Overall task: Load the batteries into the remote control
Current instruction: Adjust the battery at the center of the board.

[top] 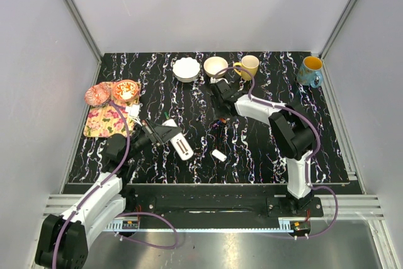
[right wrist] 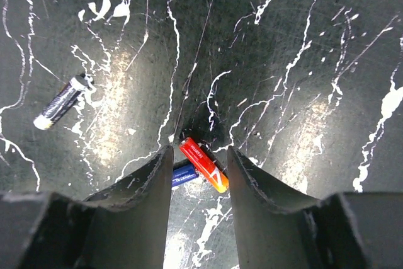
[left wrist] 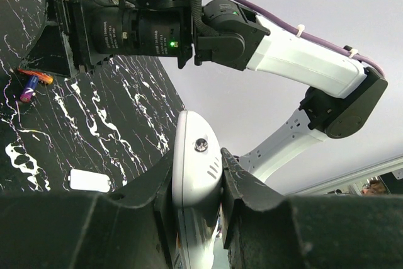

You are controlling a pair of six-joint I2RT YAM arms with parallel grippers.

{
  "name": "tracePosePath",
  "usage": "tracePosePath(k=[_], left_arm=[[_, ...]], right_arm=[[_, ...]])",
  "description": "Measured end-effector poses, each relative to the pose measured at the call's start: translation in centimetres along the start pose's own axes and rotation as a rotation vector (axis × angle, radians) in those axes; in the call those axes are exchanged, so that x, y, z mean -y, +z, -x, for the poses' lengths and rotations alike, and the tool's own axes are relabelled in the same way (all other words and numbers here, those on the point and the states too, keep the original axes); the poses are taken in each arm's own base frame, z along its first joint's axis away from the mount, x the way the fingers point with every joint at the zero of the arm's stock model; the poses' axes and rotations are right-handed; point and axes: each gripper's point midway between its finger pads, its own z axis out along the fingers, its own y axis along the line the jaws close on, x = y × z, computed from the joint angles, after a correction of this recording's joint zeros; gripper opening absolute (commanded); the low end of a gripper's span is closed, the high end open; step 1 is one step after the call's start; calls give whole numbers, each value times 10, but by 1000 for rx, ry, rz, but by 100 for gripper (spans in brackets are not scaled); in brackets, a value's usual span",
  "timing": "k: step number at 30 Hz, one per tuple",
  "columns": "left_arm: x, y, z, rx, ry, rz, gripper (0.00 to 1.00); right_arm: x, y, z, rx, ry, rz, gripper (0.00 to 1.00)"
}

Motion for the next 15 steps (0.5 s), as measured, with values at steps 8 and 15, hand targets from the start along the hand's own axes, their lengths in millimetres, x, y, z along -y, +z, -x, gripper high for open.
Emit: tracePosePath(k=[8,15], left_arm=[[-1,0,-1,-2,-3,4,0],[-5,0,-2,-6,-10,13,0]], right_arm=[[2,10,-14,-45,-22,-5,39],[3,10,-14,-44,-23,-14,28]])
